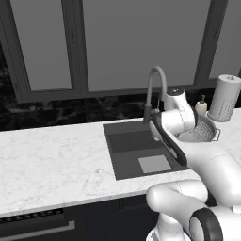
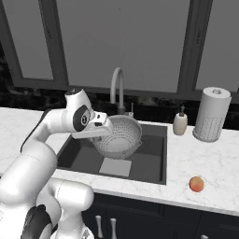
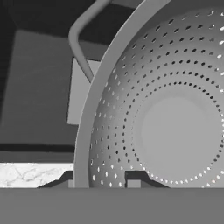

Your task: Put the colander in the sink, put the peach in the colander, and turn on the sink faucet and pour water over the colander.

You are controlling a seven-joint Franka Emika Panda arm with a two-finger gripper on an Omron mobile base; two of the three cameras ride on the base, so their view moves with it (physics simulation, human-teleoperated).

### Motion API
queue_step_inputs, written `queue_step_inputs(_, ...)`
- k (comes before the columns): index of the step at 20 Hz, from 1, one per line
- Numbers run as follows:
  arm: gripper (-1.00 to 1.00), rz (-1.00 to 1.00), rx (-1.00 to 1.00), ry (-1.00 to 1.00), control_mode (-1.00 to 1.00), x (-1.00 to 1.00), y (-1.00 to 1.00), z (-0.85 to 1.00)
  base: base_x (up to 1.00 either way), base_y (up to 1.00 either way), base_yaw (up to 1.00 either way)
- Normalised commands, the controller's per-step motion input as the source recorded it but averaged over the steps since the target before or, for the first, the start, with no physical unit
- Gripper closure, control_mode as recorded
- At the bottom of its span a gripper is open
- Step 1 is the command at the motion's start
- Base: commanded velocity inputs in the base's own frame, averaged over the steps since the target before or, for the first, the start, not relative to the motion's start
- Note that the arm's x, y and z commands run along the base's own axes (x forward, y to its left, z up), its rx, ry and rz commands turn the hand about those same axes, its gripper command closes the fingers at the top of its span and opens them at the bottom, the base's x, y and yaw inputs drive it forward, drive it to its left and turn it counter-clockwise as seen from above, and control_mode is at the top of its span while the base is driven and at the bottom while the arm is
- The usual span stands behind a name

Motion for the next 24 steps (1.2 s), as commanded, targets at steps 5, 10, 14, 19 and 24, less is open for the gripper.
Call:
queue_step_inputs(5, 1.0, -0.11, -0.01, 0.0, -1.0, 0.1, 0.78, -0.07, 0.0, 0.0, 0.0)
queue_step_inputs(10, 1.0, -0.05, -0.03, 0.01, -1.0, 0.41, 0.5, -0.24, 0.0, 0.0, 0.0)
queue_step_inputs(14, 1.0, 0.0, -0.04, 0.04, -1.0, 0.5, 0.27, -0.23, 0.0, 0.0, 0.0)
queue_step_inputs(19, 1.0, 0.0, 0.0, 0.12, -1.0, 0.47, -0.01, -0.28, 0.0, 0.0, 0.0)
queue_step_inputs(24, 1.0, 0.04, 0.0, 0.06, -1.0, 0.27, -0.1, -0.35, 0.0, 0.0, 0.0)
